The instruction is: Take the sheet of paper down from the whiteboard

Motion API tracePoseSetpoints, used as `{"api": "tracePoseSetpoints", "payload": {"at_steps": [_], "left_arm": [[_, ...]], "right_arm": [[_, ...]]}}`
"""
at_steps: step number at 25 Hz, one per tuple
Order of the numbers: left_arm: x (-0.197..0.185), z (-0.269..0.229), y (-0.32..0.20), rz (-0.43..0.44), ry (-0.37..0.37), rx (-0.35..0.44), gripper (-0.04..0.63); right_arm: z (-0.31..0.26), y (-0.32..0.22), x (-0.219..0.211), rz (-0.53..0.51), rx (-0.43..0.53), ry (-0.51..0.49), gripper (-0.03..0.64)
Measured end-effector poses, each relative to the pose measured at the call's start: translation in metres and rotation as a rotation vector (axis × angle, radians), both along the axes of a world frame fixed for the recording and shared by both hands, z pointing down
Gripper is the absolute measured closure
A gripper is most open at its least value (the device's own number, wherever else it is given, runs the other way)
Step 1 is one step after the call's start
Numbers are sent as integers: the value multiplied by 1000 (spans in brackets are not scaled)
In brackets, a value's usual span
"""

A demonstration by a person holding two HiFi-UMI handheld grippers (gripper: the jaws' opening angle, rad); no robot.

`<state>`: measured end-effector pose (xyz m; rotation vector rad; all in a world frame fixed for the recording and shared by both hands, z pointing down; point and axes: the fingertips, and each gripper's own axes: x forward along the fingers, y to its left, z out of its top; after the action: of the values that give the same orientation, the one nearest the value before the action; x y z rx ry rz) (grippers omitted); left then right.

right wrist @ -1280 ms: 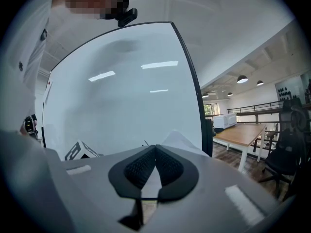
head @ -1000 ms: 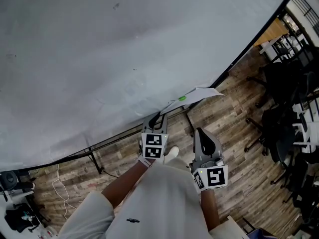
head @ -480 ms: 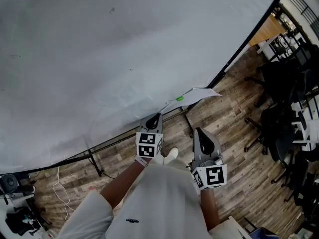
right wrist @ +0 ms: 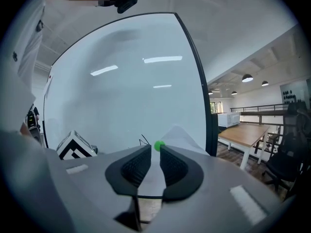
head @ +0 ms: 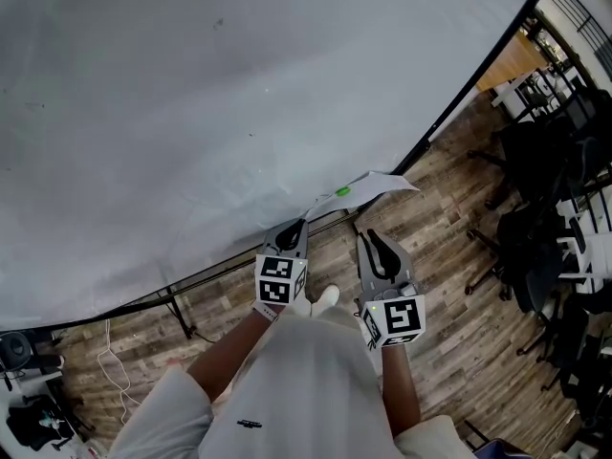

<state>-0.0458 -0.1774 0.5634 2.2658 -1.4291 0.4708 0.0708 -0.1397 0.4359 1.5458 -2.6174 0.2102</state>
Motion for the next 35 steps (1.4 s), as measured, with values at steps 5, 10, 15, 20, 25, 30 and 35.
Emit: {"api": "tracePoseSetpoints", "payload": {"at_steps": [5, 10, 15, 20, 25, 30, 35], "left_arm": [[1, -1, 3, 7, 0, -1, 589], [2, -4, 3, 10, 6, -9, 589], [1, -7, 2, 14, 9, -5, 589], [-1, -9, 0, 12, 10, -8, 589], [-2, -12, 0, 11, 14, -6, 589], [-4, -15, 0, 12, 16, -1, 589], [-7, -16, 2, 5, 14, 0, 589]], "right_arm": [[5, -23, -11, -18, 13, 24, 529], [10, -45, -16, -30, 7, 38, 507], [12, -62, -21, -48, 9, 27, 499], [19, -74, -29, -64, -11, 28, 479], [31, -83, -36, -71, -42, 25, 476], [30, -86, -39, -72, -42, 19, 482], [31, -86, -38, -69, -53, 11, 485]]}}
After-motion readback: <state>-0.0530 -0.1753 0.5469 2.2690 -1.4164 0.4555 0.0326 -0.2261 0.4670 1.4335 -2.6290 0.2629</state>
